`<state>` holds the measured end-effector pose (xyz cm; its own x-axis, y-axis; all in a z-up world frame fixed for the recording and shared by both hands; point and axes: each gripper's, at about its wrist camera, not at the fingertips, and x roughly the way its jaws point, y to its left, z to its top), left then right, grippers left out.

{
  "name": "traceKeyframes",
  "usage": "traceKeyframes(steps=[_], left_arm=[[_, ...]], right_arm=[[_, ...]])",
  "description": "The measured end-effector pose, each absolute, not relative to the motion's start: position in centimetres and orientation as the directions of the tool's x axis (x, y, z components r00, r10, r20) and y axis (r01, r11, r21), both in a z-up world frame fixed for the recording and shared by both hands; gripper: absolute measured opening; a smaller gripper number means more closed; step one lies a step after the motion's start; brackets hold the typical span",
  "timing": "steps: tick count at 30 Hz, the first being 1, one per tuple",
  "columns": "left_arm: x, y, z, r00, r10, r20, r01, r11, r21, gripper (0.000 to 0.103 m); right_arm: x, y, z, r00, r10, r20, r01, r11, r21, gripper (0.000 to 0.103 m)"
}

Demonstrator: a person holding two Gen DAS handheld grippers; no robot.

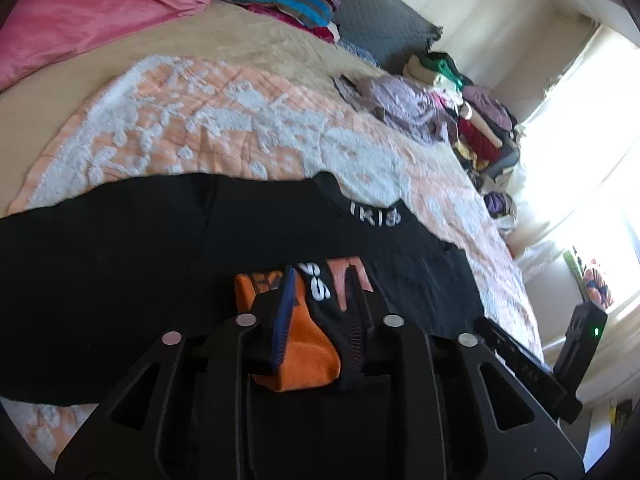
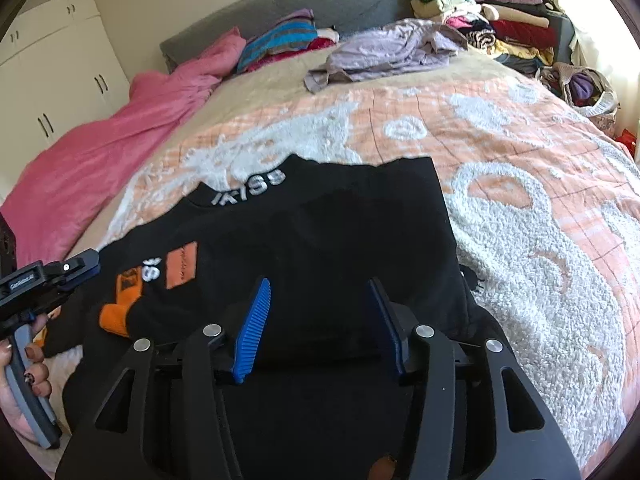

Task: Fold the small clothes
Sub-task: 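Lay the sleeve flat on the body and open the right tool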

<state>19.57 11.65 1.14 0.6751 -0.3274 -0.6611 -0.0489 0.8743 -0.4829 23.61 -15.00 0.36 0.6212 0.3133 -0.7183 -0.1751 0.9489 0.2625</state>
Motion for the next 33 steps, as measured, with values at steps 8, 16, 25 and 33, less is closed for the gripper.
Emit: traceKeyframes(steps=[8, 16, 25, 33], left_arm=[[20.1, 8.7, -2.5, 0.568, -0.282, -0.773, -0.054, 0.925, -0.377, 0.031], [19.2, 8.6, -3.0, 0.569, -0.261, -0.780, -0.039, 0.939, -0.343, 0.036], [17.6, 8.2, -2.0, 0.590, -0.242, -0.771, -0.026, 0.948, -0.318, 0.062], [16.2, 9.2, -0.5, 0.628, -0.262, -0.733, -0.035, 0.931, -0.363, 0.092]], right_arm=[[24.4, -16.3, -2.5, 0.555, 0.306, -0.774, -0.142, 0.951, 0.274, 0.050], [23.4, -17.0, -2.3, 0.575, 0.354, -0.738, -0.156, 0.932, 0.326, 0.057], [21.8, -16.8, -1.4, 0.599, 0.366, -0.712, -0.179, 0.928, 0.326, 0.078], [21.3, -16.8, -0.9, 0.614, 0.367, -0.699, -0.173, 0.926, 0.334, 0.095]])
